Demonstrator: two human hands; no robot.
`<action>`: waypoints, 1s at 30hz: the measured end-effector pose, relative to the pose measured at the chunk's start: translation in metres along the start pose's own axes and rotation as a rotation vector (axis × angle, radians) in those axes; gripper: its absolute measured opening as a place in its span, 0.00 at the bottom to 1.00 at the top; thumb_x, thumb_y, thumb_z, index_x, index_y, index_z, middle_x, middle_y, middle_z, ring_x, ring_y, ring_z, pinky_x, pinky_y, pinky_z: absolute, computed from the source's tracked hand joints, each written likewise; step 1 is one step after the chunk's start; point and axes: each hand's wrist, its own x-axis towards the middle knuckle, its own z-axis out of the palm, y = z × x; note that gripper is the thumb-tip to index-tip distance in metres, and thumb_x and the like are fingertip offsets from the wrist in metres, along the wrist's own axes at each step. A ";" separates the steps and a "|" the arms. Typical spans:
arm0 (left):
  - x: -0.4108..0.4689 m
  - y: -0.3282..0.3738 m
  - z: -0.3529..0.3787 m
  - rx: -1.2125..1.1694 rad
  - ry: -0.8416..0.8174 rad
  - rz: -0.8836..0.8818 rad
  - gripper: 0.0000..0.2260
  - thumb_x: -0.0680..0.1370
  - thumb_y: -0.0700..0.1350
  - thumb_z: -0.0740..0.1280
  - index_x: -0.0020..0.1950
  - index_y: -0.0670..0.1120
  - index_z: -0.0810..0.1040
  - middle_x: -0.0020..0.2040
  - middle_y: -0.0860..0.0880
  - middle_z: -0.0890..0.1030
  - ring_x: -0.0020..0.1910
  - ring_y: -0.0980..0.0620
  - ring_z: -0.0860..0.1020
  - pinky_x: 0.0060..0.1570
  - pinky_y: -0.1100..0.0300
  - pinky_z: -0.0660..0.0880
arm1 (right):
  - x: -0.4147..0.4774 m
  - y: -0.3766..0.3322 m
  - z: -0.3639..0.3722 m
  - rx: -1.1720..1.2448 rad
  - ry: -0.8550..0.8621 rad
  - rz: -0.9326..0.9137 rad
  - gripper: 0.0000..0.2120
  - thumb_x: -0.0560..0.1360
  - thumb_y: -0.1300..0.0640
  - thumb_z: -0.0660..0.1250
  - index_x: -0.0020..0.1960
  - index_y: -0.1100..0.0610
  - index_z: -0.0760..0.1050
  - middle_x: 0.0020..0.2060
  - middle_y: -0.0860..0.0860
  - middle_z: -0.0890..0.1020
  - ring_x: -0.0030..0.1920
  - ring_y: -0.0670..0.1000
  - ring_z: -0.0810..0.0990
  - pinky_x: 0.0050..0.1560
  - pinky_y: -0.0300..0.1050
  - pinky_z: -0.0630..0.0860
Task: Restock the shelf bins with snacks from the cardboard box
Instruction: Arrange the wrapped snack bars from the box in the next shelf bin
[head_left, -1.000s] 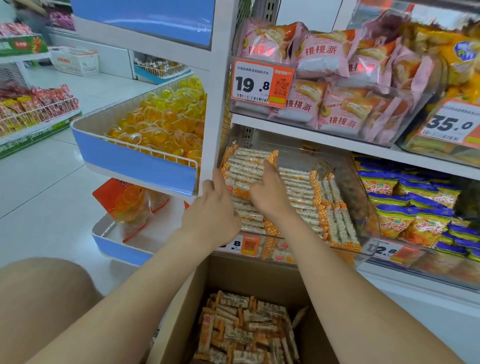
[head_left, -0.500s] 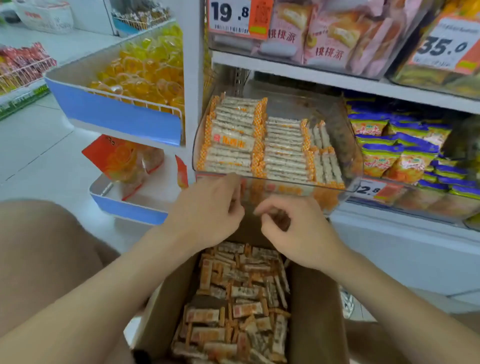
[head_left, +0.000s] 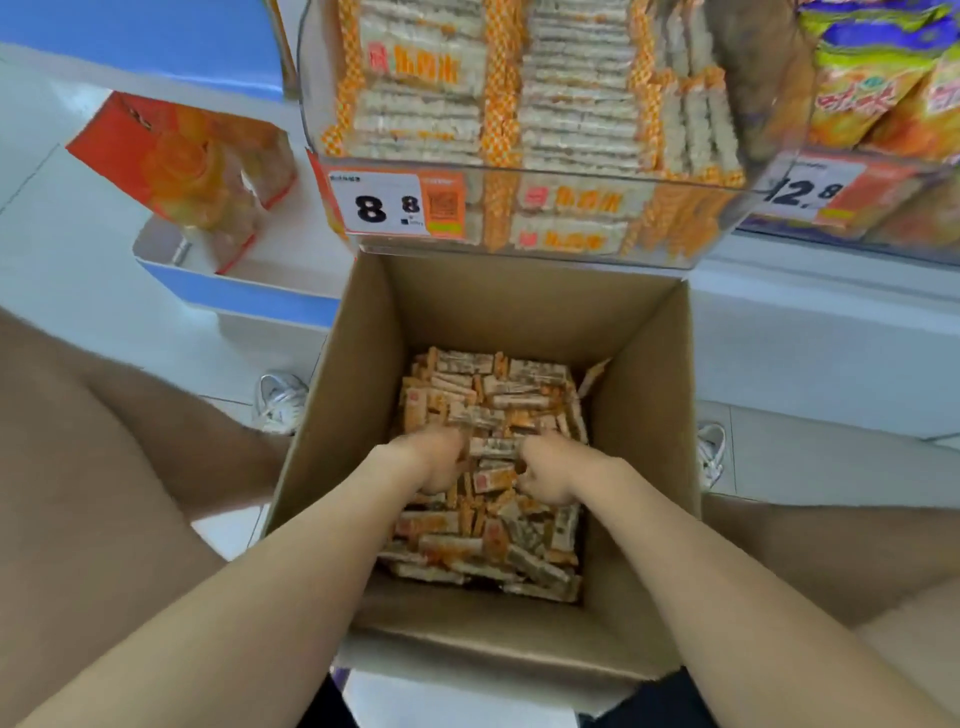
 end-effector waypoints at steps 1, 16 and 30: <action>0.011 -0.005 0.009 0.007 -0.029 -0.040 0.14 0.86 0.50 0.61 0.69 0.47 0.76 0.65 0.44 0.78 0.56 0.44 0.77 0.57 0.49 0.75 | 0.010 0.000 0.005 0.004 -0.017 0.007 0.06 0.84 0.57 0.63 0.54 0.58 0.76 0.46 0.56 0.79 0.42 0.57 0.78 0.39 0.51 0.74; 0.063 -0.028 0.067 0.070 -0.164 -0.251 0.28 0.82 0.31 0.58 0.82 0.48 0.64 0.83 0.40 0.54 0.76 0.31 0.64 0.74 0.41 0.67 | 0.052 -0.016 0.067 0.048 -0.034 0.096 0.12 0.82 0.57 0.68 0.65 0.57 0.75 0.58 0.56 0.80 0.50 0.56 0.79 0.44 0.50 0.75; 0.029 -0.017 -0.004 -0.620 0.020 -0.187 0.25 0.83 0.39 0.65 0.81 0.49 0.67 0.75 0.42 0.72 0.56 0.45 0.81 0.55 0.49 0.83 | 0.004 0.017 -0.011 0.872 0.468 0.190 0.10 0.76 0.53 0.76 0.57 0.54 0.85 0.65 0.51 0.82 0.68 0.53 0.78 0.63 0.41 0.73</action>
